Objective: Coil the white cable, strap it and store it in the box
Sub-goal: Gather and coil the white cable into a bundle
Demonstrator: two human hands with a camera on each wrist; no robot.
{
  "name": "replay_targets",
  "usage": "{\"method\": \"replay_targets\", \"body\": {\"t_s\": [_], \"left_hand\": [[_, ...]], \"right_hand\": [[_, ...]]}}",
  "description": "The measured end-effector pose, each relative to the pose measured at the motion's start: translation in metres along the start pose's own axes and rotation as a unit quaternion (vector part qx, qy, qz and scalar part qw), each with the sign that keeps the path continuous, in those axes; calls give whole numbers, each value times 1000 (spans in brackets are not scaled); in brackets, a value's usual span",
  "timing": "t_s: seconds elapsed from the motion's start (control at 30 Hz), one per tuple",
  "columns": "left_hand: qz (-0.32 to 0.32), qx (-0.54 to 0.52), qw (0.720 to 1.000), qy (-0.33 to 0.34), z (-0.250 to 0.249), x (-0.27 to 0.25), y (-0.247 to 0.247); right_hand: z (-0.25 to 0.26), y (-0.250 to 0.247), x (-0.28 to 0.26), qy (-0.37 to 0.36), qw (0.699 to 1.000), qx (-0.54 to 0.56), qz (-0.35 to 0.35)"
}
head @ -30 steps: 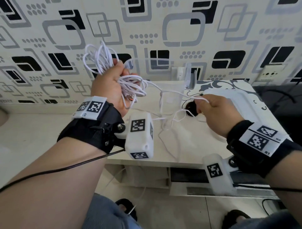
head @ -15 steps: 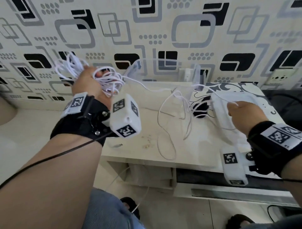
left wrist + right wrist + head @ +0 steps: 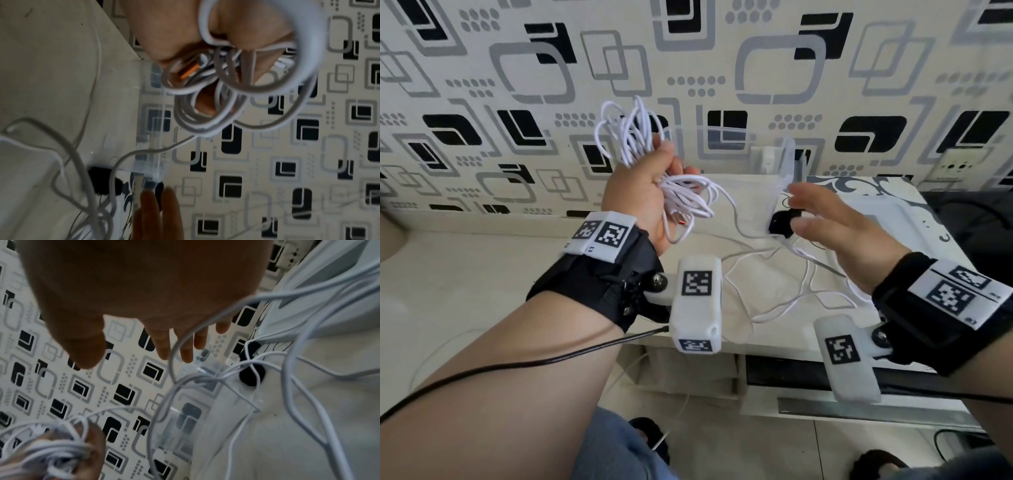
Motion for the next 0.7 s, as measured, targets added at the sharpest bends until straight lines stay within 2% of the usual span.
{"method": "replay_targets", "body": {"t_s": [0.13, 0.3, 0.43, 0.6, 0.7], "left_hand": [[59, 49, 997, -1, 10, -5, 8], [104, 28, 994, -5, 10, -6, 12], [63, 9, 998, 0, -1, -1, 8], [-32, -12, 999, -14, -31, 6, -12], [-63, 15, 998, -23, -37, 9, -21]], "right_hand": [[-3, 12, 4, -12, 986, -169, -8], [-19, 17, 5, 17, 970, -242, 16], [-18, 9, 7, 13, 970, -242, -19], [-31, -2, 9, 36, 946, -318, -44], [-31, -7, 9, 36, 966, -249, -65]]}}
Point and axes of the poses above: each hand's wrist, its own x-axis towards the middle knuckle, its own y-axis out of the palm, z = x × y, the point moved 1 cm from there along x, towards the middle knuckle, and after that the axes turned 3 degrees about x, right-handed, at the moved point
